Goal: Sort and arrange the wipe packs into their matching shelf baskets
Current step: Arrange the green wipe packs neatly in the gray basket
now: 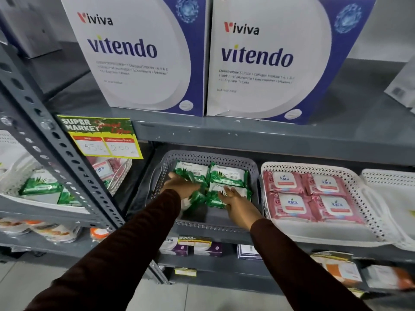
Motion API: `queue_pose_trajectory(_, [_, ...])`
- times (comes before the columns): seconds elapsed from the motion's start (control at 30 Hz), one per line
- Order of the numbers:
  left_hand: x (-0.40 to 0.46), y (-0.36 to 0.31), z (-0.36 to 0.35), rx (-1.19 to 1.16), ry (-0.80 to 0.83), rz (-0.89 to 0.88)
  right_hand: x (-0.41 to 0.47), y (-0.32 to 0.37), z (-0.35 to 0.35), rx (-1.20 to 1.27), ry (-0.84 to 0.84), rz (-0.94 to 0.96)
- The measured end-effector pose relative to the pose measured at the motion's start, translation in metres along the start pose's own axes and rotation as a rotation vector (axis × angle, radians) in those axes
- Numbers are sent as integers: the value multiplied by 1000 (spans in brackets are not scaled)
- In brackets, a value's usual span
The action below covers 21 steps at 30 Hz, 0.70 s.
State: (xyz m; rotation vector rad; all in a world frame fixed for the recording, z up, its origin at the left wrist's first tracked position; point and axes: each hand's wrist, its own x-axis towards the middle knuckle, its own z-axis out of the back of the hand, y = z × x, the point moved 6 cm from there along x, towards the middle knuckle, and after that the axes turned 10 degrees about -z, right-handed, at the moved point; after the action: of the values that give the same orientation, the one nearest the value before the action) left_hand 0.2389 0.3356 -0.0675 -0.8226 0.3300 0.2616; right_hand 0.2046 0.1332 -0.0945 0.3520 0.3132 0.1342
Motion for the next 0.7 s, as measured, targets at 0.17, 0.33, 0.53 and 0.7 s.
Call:
queue_pose_trajectory(0.17, [-13,-3,7,539,80,-257,-2,1,4,9,31,-12])
queue_pose_trajectory(0.33, [-22,-5,-1,703,63,-611,-8,5,8,-50,15,50])
queue_pose_trajectory(0.53, [-17,-1,-12,559,193,-761,-2,-1,-7,-61,138,5])
queue_pose_trajectory(0.7, [-3,14,-27,611,294,-679,4,-4,-13,-168,231,11])
